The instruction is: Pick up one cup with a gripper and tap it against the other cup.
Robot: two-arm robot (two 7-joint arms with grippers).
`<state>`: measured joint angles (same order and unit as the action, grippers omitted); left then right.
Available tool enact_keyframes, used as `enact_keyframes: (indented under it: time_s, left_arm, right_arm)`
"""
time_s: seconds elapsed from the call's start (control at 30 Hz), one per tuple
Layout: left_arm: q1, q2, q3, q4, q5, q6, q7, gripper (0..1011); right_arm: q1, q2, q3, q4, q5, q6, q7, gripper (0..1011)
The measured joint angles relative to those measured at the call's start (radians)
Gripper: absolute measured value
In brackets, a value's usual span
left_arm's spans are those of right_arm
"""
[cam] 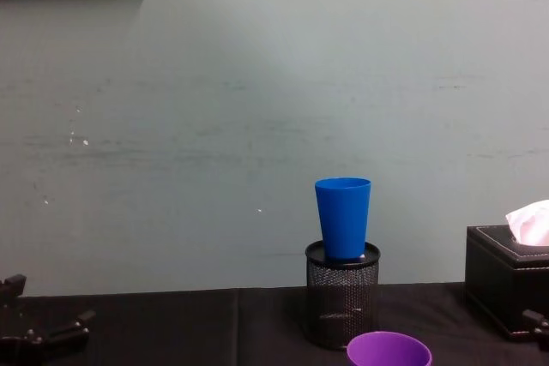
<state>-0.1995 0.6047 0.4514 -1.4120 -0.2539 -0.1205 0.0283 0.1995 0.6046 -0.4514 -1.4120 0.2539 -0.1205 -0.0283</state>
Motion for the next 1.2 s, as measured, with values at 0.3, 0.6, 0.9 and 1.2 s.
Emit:
enact_keyframes:
  time_s: [0.3,0.6,0.9,1.2]
  left_arm:
    - [0.000,0.000,0.000,0.000,0.000,0.000,0.000,1005]
    - [0.000,0.000,0.000,0.000,0.000,0.000,0.000,1005]
    - [0.000,0.000,0.000,0.000,0.000,0.000,0.000,1005]
    - [0.000,0.000,0.000,0.000,0.000,0.000,0.000,1005]
  right_arm:
    - [0.000,0.000,0.000,0.000,0.000,0.000,0.000,1003]
    - [0.000,0.000,0.000,0.000,0.000,0.000,0.000,1003]
    - [0.000,0.000,0.000,0.000,0.000,0.000,0.000,1003]
    - [0.000,0.000,0.000,0.000,0.000,0.000,0.000,1003]
